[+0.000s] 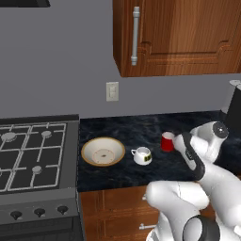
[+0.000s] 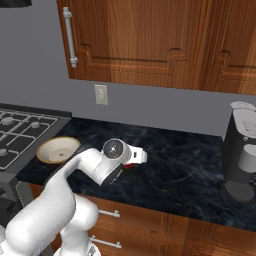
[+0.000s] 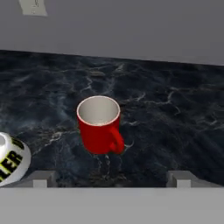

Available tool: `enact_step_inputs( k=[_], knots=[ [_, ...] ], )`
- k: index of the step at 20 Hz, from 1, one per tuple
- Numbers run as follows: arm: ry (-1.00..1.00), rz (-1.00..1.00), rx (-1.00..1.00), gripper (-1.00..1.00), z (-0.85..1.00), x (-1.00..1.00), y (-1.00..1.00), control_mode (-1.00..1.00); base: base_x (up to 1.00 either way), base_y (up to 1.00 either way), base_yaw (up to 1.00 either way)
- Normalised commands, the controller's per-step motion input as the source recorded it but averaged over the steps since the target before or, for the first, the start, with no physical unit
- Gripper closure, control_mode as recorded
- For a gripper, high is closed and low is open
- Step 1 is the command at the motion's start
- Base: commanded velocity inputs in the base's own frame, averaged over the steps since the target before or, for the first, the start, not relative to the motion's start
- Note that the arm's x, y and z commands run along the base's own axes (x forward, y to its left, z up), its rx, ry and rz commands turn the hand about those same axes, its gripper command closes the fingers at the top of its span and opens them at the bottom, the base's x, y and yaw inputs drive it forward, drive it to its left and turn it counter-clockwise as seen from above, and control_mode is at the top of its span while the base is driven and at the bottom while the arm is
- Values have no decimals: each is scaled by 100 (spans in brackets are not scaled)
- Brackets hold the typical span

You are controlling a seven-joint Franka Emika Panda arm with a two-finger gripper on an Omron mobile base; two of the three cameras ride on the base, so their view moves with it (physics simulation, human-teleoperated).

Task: Clear the mugs and bowl far away from the sink.

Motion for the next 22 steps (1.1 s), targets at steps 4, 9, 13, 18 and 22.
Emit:
enact_step_inputs(
  k=[4, 9, 13, 18, 22],
  knots=[
    [-32, 8, 0, -100, 92, -39, -1, -100, 0, 0, 0],
    [-29, 7, 0, -100, 100, -17, -3, -100, 0, 0, 0],
    [-29, 3, 0, -100, 94, -14, -5, -100, 0, 0, 0],
    [-23, 1, 0, -100, 85, -13, -3, -100, 0, 0, 0],
    [-14, 0, 0, -100, 79, -18, -8, -100, 0, 0, 0]
  ],
)
